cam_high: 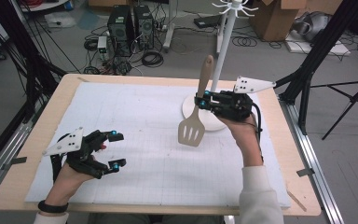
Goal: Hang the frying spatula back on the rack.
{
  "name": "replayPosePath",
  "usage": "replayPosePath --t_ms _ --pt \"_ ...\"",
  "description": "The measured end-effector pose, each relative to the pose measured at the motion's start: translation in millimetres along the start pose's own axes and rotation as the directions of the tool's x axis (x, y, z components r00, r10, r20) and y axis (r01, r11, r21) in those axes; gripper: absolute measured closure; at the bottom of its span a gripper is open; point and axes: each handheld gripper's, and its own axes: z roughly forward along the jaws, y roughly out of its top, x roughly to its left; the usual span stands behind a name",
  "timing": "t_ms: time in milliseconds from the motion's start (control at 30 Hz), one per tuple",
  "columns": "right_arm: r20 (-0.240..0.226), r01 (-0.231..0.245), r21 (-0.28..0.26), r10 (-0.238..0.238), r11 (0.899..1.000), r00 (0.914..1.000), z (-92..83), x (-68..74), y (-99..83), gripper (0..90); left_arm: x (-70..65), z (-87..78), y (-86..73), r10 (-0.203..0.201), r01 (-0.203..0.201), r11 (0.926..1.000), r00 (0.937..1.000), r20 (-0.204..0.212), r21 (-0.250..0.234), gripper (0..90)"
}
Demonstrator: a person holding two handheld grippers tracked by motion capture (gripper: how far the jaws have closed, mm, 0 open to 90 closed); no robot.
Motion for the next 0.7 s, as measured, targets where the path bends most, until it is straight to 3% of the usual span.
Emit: replayPosePath --t_ms 367,700 --pt "0.061 -0.004 -0.004 0.004 1.000 0.9981 -4.4 -29.3 31.5 77.9 -3.8 -13.1 -8.9 -0.016 0.016 0.9999 0.9994 -0.032 -0.006 19.8" --pt "0.145 -0.023 0.006 0.021 1.000 0.9892 4.5 -50.6 55.0 77.9 -5.2 -18.3 -13.1 -0.012 0.012 0.9999 0.9995 -0.028 -0.010 19.5"
